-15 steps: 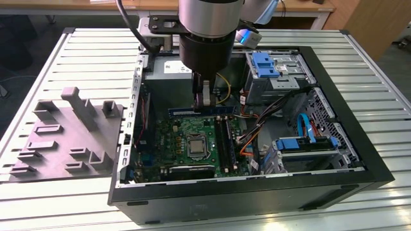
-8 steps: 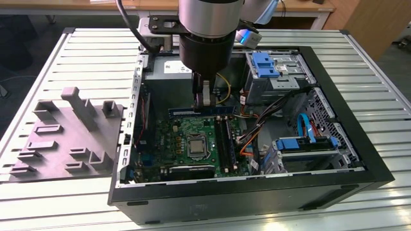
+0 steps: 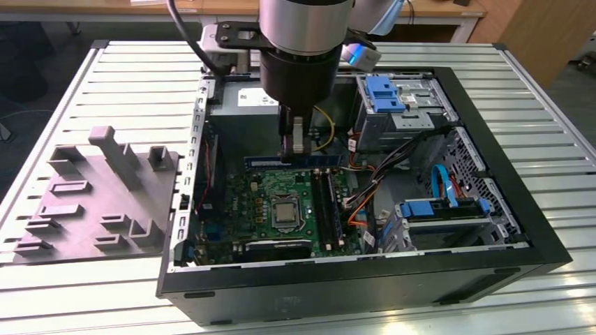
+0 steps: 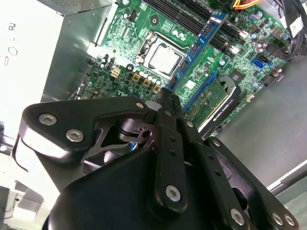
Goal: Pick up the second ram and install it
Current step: 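Insert the second ram into the second slot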
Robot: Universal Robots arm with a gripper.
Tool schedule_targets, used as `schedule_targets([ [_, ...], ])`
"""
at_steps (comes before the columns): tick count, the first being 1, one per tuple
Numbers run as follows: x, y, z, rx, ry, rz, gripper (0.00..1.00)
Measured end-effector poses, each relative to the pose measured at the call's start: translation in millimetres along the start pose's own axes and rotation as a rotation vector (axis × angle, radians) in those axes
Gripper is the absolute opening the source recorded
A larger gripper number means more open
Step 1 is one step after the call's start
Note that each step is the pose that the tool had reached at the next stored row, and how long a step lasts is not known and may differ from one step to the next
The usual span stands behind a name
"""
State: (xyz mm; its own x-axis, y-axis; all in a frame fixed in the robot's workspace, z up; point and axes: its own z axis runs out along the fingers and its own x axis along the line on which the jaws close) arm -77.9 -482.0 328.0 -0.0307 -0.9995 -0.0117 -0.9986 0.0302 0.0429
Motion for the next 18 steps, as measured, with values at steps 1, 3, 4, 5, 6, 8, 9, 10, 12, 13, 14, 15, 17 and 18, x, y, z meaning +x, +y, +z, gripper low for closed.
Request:
schedule_targets([
  [1, 0.0, 0.0, 0.1, 0.0001, -0.0004, 0.008, 0.11],
  [3, 0.0, -0.1, 0.1, 0.0003, -0.0011, 0.025, 0.11],
  [4, 0.0, -0.1, 0.1, 0.0004, -0.0014, 0.033, 0.11],
  [5, 0.0, -0.1, 0.2, 0.0005, -0.0019, 0.042, 0.11],
  [6, 0.0, -0.1, 0.2, 0.0007, -0.0022, 0.050, 0.11],
  [8, 0.0, -0.2, 0.2, 0.0008, -0.0030, 0.068, 0.11],
  [9, 0.0, -0.2, 0.2, 0.0010, -0.0033, 0.076, 0.11],
  [10, 0.0, -0.2, 0.3, 0.0010, -0.0037, 0.085, 0.11],
  [12, 0.0, -0.2, 0.3, 0.0013, -0.0045, 0.105, 0.11],
  [13, 0.0, -0.2, 0.3, 0.0014, -0.0050, 0.115, 0.11],
  [14, 0.0, -0.2, 0.4, 0.0015, -0.0054, 0.124, 0.11],
  [15, 0.0, -0.2, 0.4, 0.0016, -0.0058, 0.134, 0.11],
  [17, 0.0, -0.2, 0.4, 0.0018, -0.0066, 0.154, 0.11],
  [18, 0.0, -0.2, 0.5, 0.0019, -0.0071, 0.165, 0.11],
])
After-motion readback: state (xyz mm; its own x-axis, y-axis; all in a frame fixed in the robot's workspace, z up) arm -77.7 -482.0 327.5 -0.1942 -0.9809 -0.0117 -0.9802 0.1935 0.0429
